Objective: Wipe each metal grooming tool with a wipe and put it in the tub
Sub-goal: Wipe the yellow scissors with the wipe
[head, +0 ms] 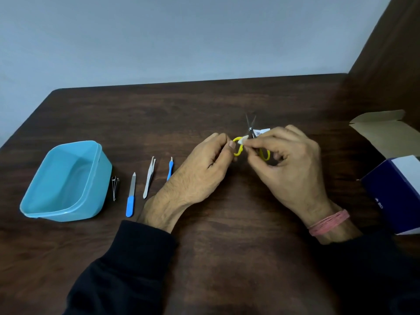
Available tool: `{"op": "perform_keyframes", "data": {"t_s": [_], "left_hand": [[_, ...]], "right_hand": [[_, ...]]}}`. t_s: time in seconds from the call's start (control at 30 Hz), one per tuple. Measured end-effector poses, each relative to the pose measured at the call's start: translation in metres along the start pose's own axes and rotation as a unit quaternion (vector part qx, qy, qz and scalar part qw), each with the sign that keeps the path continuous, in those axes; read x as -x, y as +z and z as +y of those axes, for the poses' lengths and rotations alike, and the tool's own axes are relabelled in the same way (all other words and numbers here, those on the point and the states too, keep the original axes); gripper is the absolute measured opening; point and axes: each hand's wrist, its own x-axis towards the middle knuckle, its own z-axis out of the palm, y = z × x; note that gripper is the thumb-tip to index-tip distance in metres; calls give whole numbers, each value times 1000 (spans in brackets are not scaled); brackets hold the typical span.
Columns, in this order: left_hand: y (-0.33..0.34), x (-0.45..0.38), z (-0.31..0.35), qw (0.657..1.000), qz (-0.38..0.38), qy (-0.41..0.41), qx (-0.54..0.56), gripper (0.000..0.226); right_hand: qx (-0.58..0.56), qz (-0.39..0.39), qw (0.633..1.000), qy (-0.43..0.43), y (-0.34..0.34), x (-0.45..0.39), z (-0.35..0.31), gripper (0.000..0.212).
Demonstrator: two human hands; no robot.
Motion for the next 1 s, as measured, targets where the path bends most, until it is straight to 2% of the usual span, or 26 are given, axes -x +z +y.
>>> {"op": "perform_keyframes", "data": {"t_s": [0.3,0.47,1.0], "left_hand": [[6,-3,-6,998,11,54,-37,32],[5,-3,-6,997,-2,65,-43,29],[3,-3,-8,997,-7,67,-41,26]], "right_hand": [[6,-24,1000,-16,-4,-2,-1,14],[9,-29,999,-16,-5,-2,-1,19],[-5,-20,1000,-6,-2,-2,-6,15]]}}
